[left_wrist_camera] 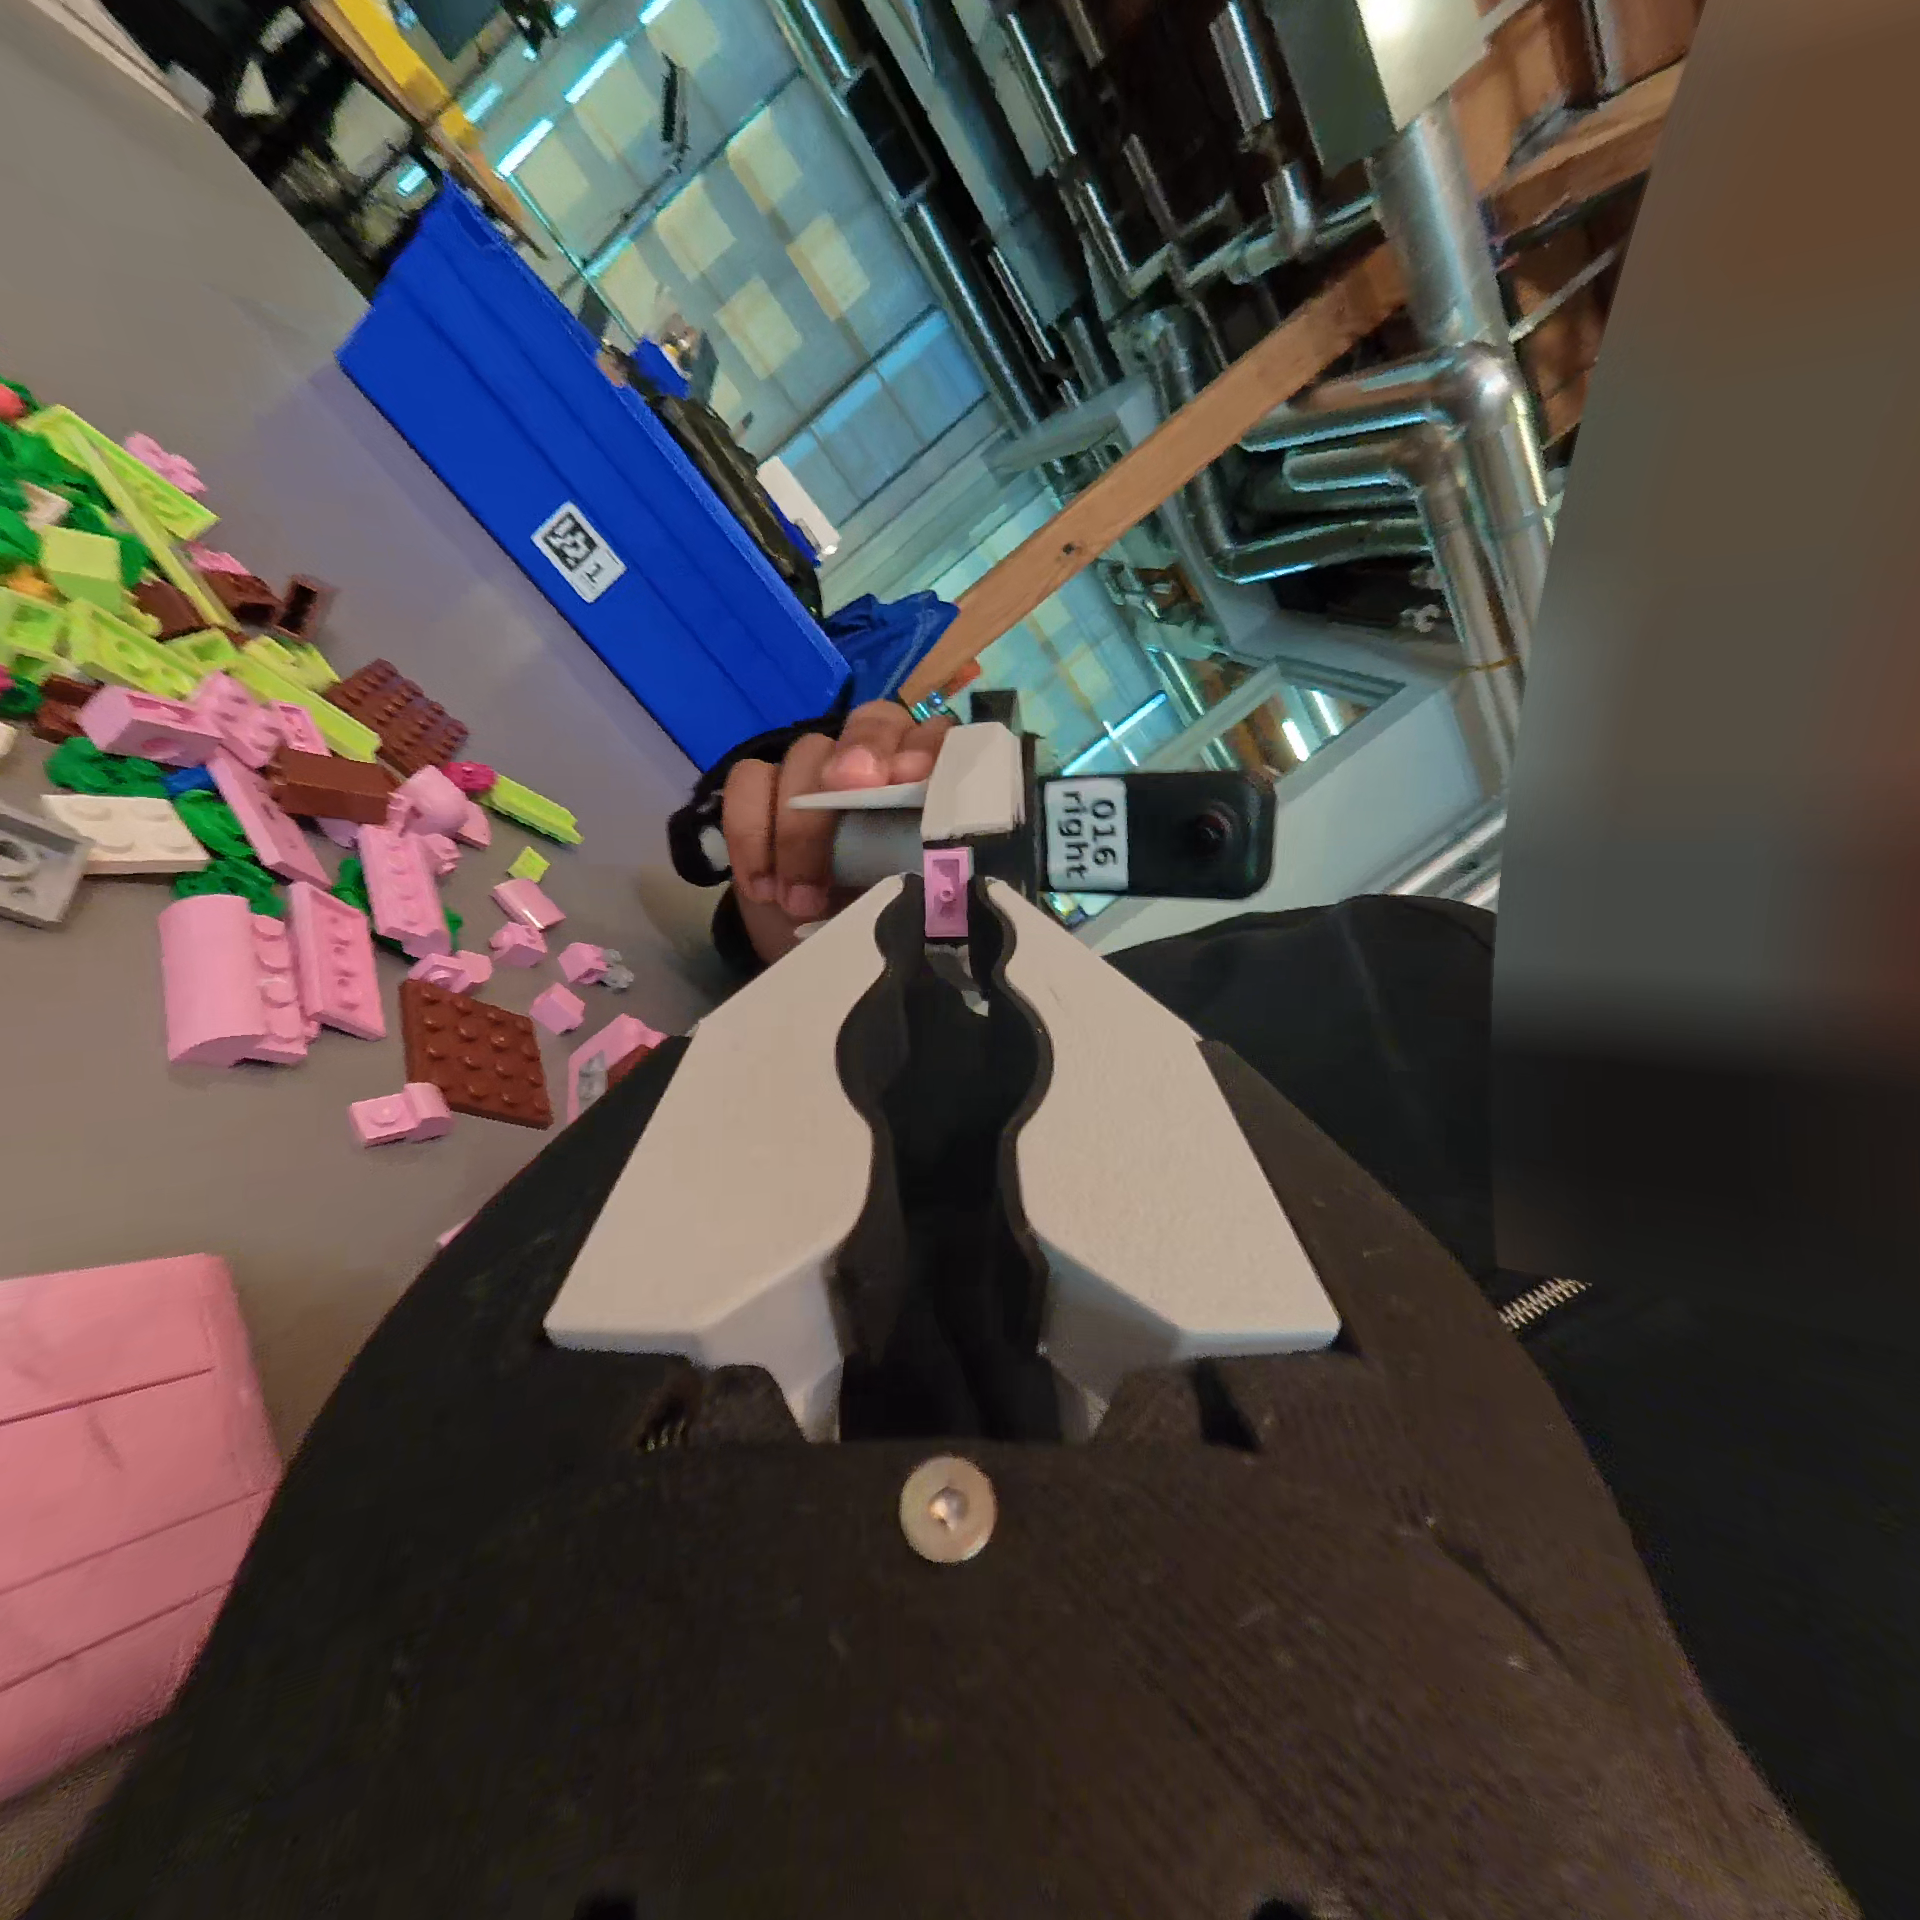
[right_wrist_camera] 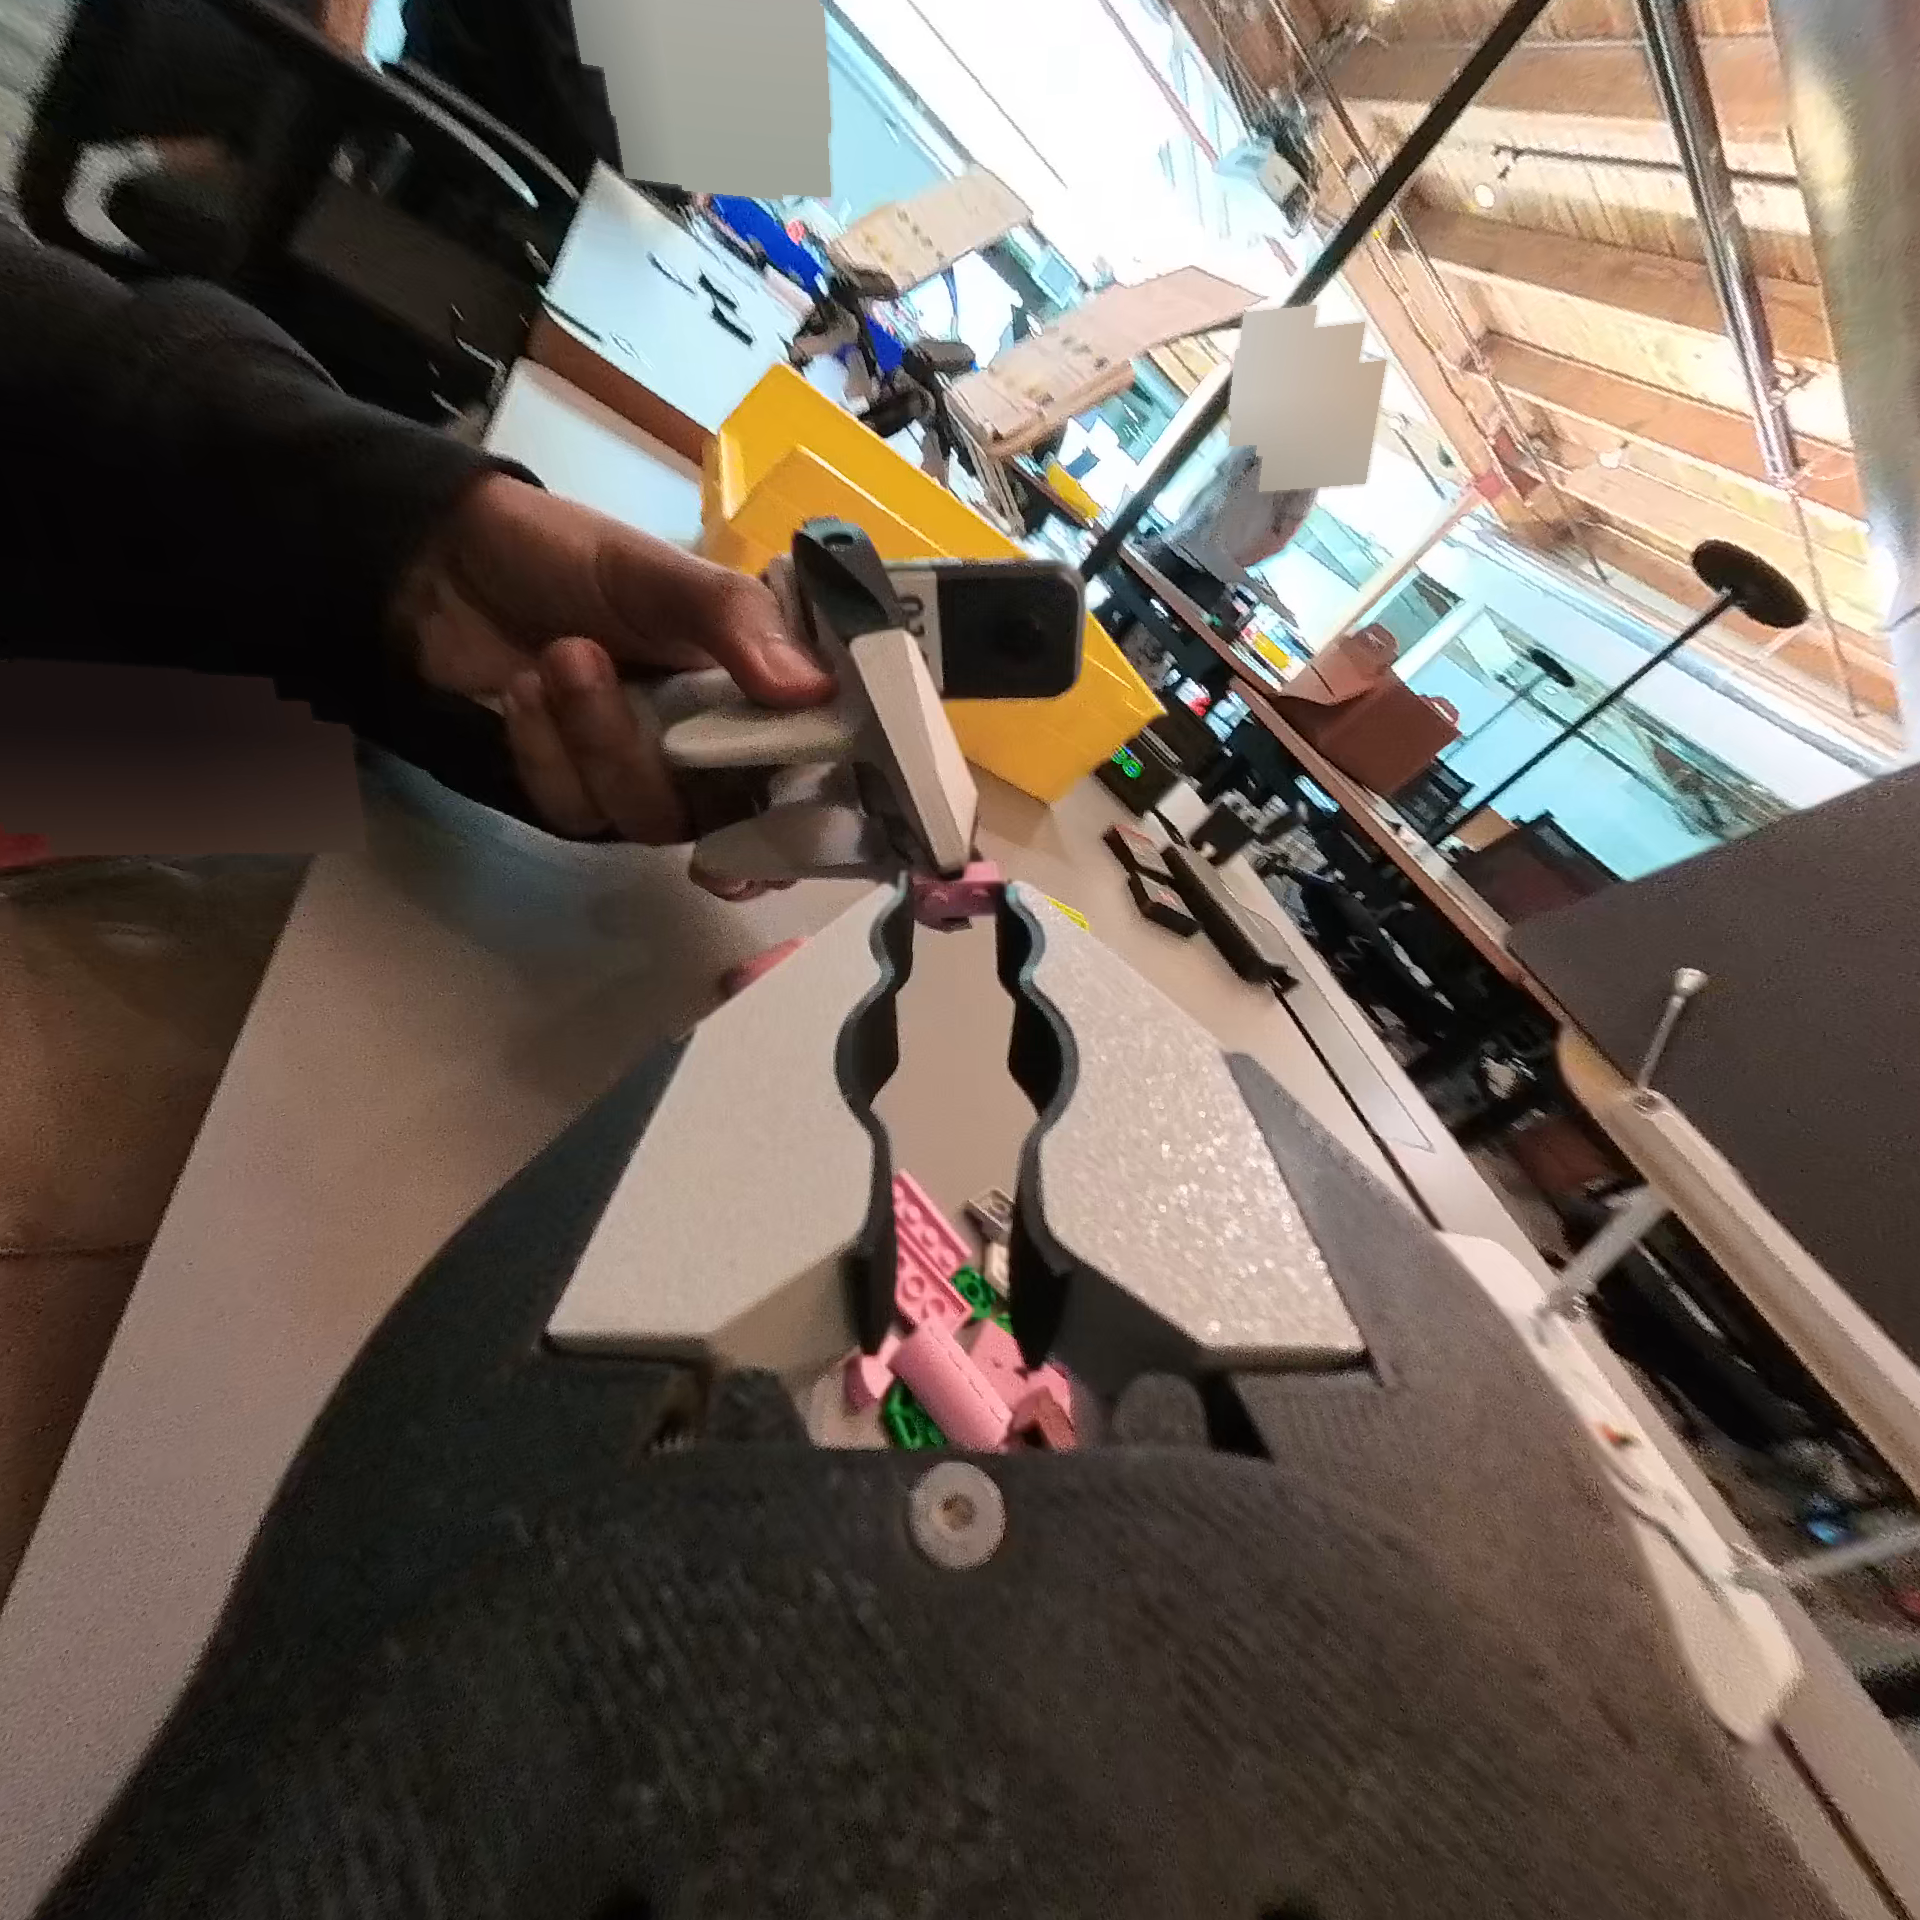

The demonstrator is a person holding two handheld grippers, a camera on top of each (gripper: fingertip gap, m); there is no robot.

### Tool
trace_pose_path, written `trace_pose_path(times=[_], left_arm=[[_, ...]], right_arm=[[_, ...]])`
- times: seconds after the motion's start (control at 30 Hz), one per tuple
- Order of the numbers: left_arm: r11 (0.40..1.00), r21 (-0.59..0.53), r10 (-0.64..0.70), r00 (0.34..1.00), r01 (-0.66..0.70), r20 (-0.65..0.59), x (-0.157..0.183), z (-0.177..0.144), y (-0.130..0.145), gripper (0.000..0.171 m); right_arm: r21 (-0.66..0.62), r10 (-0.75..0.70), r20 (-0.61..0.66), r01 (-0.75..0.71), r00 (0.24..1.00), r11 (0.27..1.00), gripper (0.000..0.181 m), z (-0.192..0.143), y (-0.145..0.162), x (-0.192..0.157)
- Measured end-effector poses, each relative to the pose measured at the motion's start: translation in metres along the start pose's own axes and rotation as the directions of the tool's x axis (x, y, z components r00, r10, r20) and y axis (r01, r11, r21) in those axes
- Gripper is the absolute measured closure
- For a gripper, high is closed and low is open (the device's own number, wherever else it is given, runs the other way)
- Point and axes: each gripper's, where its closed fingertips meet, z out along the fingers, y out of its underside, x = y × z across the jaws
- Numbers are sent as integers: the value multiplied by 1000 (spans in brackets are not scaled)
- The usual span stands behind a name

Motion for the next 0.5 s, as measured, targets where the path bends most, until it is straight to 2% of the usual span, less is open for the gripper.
trace_pose_path(times=[0.1, 0.23, 0.5], left_arm=[[1000, 24, -11, 1000, 11, -5, 0, -2, -5, 167], [999, 7, -44, 999, 44, -19, 1, -3, -5, 166], [996, 32, -84, 995, 86, -48, 1, -3, -7, 167]], right_arm=[[-47, -33, -58, 30, 998, 998, 169, 4, 1, 4], [-57, 35, -34, -37, 999, 998, 169, 5, 1, 4], [-66, 31, -46, -34, 998, 997, 169, 6, 2, 7]])
